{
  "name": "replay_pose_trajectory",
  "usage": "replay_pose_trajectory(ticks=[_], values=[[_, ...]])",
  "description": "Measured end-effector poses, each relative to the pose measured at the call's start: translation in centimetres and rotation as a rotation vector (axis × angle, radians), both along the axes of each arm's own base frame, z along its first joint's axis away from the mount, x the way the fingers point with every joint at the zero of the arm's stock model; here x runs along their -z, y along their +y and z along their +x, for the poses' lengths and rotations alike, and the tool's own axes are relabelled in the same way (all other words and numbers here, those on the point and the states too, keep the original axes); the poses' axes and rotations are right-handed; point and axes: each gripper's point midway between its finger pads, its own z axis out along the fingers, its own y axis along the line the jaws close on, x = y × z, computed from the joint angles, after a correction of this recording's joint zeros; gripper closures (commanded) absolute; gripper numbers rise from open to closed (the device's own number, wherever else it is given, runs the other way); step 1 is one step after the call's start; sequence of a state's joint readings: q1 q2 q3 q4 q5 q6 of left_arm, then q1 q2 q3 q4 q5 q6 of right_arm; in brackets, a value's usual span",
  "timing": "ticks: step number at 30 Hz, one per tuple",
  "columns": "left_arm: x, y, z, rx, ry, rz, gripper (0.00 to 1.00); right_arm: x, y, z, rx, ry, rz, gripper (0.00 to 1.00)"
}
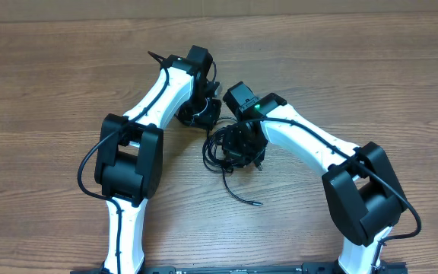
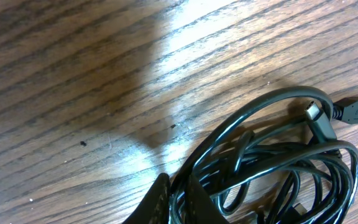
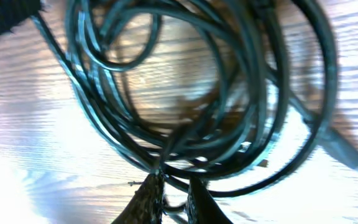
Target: Untangle cables
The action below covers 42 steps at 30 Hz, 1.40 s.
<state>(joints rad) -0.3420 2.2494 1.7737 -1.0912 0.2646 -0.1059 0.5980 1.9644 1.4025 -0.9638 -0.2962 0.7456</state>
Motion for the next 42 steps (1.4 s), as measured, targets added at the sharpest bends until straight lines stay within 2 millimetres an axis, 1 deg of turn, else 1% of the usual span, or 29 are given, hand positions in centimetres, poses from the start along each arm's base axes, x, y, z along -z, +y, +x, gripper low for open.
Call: replay_pose_trajectory(ticks=[2, 4, 9, 10, 12, 15, 22, 25, 27, 29, 30, 33, 37, 42], values=[[0.0, 0.0, 0.0, -0.001, 0.001, 0.0, 0.87, 0.1, 0.0, 0.0, -0.015, -0.009, -0.007, 0.83], [0.0, -0.1, -0.1, -0.001, 0.005, -0.006, 0.86, 0.2, 0.2, 0.0, -0.033, -0.019, -0.01, 0.8], [-0.2, -0.5, -0.6, -0.004, 0.03, -0.032, 0.83, 0.7, 1.1, -0.2, -0.069, -0.036, -0.007, 0.78], [-0.2, -0.5, -0.7, -0.004, 0.036, -0.034, 0.83, 0.9, 1.2, -0.3, -0.074, -0.036, -0.008, 0.79], [-0.2, -0.7, -0.9, -0.001, 0.043, -0.039, 0.83, 1.6, 1.4, -0.4, -0.079, -0.027, -0.013, 0.84], [-0.3, -0.8, -1.1, 0.001, 0.05, -0.042, 0.84, 2.2, 1.4, -0.4, -0.078, -0.018, -0.019, 0.96], [-0.2, -0.8, -0.9, 0.002, 0.04, -0.038, 0.86, 2.2, 1.0, -0.4, -0.077, -0.017, -0.041, 0.96], [-0.1, -1.1, -0.7, 0.013, 0.019, -0.029, 0.86, 1.7, 0.3, -0.5, -0.079, -0.001, -0.069, 0.96], [-0.1, -1.5, -0.5, 0.022, 0.003, -0.03, 0.86, 1.1, -0.1, -0.2, -0.084, -0.001, -0.079, 0.96], [-0.1, -1.9, -0.2, 0.029, -0.013, -0.033, 0.85, 0.1, -0.4, 0.6, -0.089, -0.012, -0.081, 0.96], [-0.1, -2.1, 0.0, 0.033, -0.025, -0.034, 0.85, -0.8, -0.2, 1.6, -0.091, -0.039, -0.069, 0.96], [0.0, -2.2, 0.1, 0.035, -0.033, -0.034, 0.84, -1.7, -0.2, 2.6, -0.091, -0.071, -0.055, 0.96], [0.1, -2.2, 0.1, 0.035, -0.034, -0.033, 0.84, -2.5, -0.2, 2.9, -0.097, -0.095, -0.041, 0.96], [0.2, -2.2, 0.1, 0.035, -0.036, -0.034, 0.84, -3.1, 0.1, 3.5, -0.101, -0.088, 0.039, 0.96]])
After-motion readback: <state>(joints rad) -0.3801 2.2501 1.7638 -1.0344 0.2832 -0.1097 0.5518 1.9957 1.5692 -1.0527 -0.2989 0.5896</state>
